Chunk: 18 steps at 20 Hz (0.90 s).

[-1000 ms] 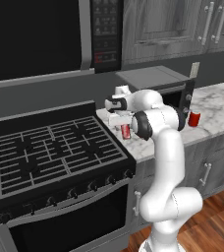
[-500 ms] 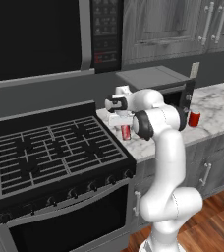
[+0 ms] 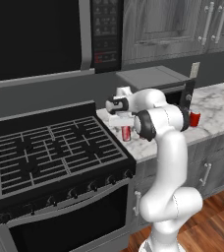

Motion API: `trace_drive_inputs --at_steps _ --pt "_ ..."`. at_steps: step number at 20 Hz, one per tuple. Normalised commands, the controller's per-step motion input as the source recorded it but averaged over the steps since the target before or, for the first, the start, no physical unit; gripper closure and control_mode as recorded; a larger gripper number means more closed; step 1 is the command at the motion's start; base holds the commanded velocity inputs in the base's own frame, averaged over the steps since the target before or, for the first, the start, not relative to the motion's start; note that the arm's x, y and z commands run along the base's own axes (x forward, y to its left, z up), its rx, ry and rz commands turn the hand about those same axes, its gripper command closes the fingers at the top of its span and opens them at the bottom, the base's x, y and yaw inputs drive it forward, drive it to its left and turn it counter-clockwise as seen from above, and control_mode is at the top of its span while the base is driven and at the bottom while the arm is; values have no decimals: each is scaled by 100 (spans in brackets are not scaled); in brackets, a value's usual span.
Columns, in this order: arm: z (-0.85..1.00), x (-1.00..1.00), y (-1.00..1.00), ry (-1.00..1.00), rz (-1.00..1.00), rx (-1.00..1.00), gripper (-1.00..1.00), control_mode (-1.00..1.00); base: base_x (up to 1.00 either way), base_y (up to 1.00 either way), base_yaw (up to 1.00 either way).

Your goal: Four empty soda cans are scattered around the kitchen. Gather all the cans and cluster them next to the stove for recycling.

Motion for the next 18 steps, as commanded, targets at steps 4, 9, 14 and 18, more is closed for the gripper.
trace_drive_inputs --at_steps 4,9,14,18 --pt "-25 -24 -2 -10 -7 0 -100 -100 0 0 0" --pt "-24 -24 -2 -12 -9 0 -100 -100 0 0 0" --pt "-21 -9 -2 -9 -8 0 -100 -100 0 0 0" --pt "-8 0 0 -13 -4 0 -100 -100 0 0 0"
